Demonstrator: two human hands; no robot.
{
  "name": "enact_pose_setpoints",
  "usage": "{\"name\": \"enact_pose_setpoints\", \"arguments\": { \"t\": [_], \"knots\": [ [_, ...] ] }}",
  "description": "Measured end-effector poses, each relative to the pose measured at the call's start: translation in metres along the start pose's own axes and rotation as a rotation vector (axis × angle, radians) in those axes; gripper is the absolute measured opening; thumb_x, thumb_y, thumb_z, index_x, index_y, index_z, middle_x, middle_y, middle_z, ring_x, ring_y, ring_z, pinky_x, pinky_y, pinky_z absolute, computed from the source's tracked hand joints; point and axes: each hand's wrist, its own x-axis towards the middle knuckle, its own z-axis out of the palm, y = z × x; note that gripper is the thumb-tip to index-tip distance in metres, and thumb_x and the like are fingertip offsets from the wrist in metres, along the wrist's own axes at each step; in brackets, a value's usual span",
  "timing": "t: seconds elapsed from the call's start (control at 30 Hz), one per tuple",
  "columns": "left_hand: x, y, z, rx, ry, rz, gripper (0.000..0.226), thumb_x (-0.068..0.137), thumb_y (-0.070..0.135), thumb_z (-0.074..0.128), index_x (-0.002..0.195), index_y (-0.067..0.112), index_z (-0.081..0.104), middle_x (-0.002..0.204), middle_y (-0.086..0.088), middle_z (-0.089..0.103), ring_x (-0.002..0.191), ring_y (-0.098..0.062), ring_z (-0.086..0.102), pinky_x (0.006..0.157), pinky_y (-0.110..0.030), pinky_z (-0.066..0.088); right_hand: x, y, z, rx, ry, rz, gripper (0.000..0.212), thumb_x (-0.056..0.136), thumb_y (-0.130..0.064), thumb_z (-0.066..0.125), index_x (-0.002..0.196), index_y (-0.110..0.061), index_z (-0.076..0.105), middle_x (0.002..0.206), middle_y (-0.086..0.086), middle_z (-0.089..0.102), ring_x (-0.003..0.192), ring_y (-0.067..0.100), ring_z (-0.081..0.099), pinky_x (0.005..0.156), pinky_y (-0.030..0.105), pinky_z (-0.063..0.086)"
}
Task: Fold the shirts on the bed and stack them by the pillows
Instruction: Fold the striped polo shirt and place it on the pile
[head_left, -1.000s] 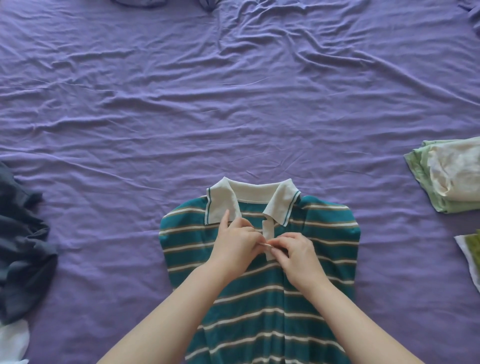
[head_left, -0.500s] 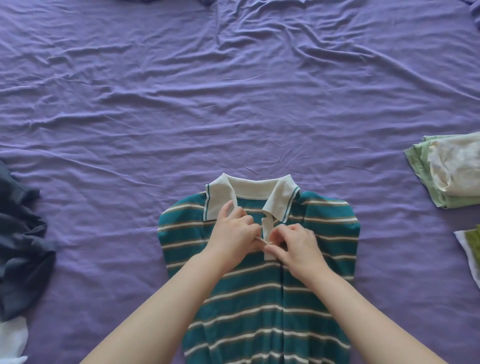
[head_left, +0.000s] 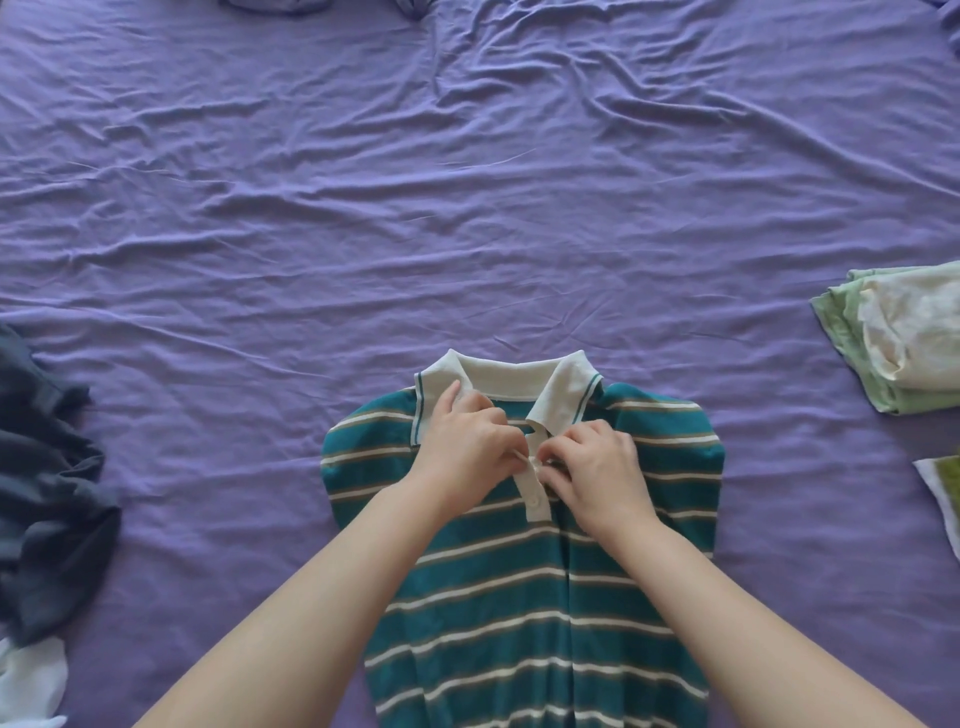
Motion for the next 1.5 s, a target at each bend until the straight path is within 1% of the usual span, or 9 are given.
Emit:
{"name": "enact_pose_setpoints", "arguments": {
  "t": [0.27,0.4,0.63,0.73,0.83,0.9,1.17,1.37,1.5],
  "knots": [
    [0.005,0.006,0.008,-0.011,0.063,0.048,0.023,0.092,0.039,0.053,0.098,0.022,0.068,0.094,0.004,0.068,0.110,-0.019,0.051,0.115,-0.045,0.005,0.005,0.000,-0.002,0.102,-0.044,0.078,0.019,0.091,-0.036,0.054,0.104,-0.029,0.066,0.102,-0.009,0.062,0.103,0.014,0.047,0.087,0.030,0.028],
    [0.003,0.003,0.009,-0.010,0.145,0.085,0.017,0.084,0.032,0.065,0.083,0.015,0.070,0.076,0.001,0.069,0.095,-0.024,0.061,0.112,-0.052,0.017,0.007,0.000,0.000,0.181,-0.101,0.095,0.018,0.091,-0.033,0.054,0.104,-0.028,0.066,0.102,-0.009,0.064,0.102,0.014,0.049,0.091,0.032,0.029],
    [0.003,0.007,0.003,0.154,0.143,0.225,0.012,0.065,0.025,0.084,0.065,0.023,0.072,0.061,0.008,0.065,0.076,-0.020,0.066,0.098,-0.061,0.039,0.007,0.002,-0.002,0.242,-0.152,0.119,0.019,0.092,-0.033,0.055,0.105,-0.026,0.066,0.103,-0.006,0.066,0.102,0.015,0.052,0.095,0.033,0.032],
    [0.006,0.005,0.006,0.177,0.144,0.220,0.006,0.077,0.025,0.074,0.074,0.020,0.073,0.069,0.005,0.068,0.087,-0.022,0.065,0.106,-0.059,0.028,0.007,0.003,-0.005,0.282,-0.167,0.113,0.021,0.093,-0.030,0.053,0.108,-0.025,0.066,0.106,-0.005,0.067,0.104,0.015,0.052,0.098,0.035,0.034],
    [0.008,0.006,0.011,0.184,0.050,0.155,0.020,0.093,0.027,0.052,0.097,0.019,0.070,0.093,0.003,0.070,0.111,-0.021,0.054,0.115,-0.052,0.003,0.004,0.002,-0.010,0.387,-0.179,0.130,0.022,0.092,-0.034,0.054,0.107,-0.025,0.068,0.102,-0.008,0.067,0.100,0.012,0.053,0.098,0.040,0.040],
    [0.009,0.006,0.015,0.183,0.025,0.124,0.024,0.096,0.029,0.046,0.106,0.021,0.067,0.102,0.005,0.068,0.117,-0.019,0.048,0.116,-0.051,-0.003,0.003,0.000,-0.011,0.405,-0.185,0.134,0.023,0.088,-0.039,0.058,0.103,-0.025,0.069,0.097,-0.010,0.066,0.096,0.010,0.053,0.095,0.040,0.042],
    [0.013,0.003,0.020,0.031,-0.016,0.007,0.041,0.094,0.051,0.039,0.107,0.024,0.067,0.103,0.011,0.067,0.119,-0.012,0.042,0.113,-0.040,-0.005,0.002,-0.005,-0.010,0.389,-0.137,0.200,0.020,0.090,-0.028,0.059,0.106,-0.022,0.070,0.098,-0.004,0.067,0.097,0.013,0.054,0.095,0.041,0.042],
    [0.009,0.000,0.015,-0.162,-0.019,-0.072,0.022,0.089,0.042,0.056,0.105,0.030,0.066,0.105,0.007,0.064,0.118,-0.013,0.041,0.115,-0.042,0.007,0.002,-0.006,-0.008,0.560,-0.131,0.328,0.012,0.087,-0.021,0.064,0.095,-0.022,0.072,0.092,-0.004,0.068,0.094,0.015,0.060,0.088,0.041,0.050],
    [0.009,-0.002,0.009,-0.148,-0.059,-0.037,0.020,0.090,0.042,0.053,0.106,0.035,0.063,0.101,0.013,0.064,0.114,-0.016,0.042,0.113,-0.045,0.012,0.005,-0.004,-0.009,0.502,-0.184,0.296,0.009,0.087,-0.024,0.063,0.094,-0.027,0.070,0.090,-0.009,0.063,0.097,0.018,0.058,0.093,0.043,0.046]
  ]
}}
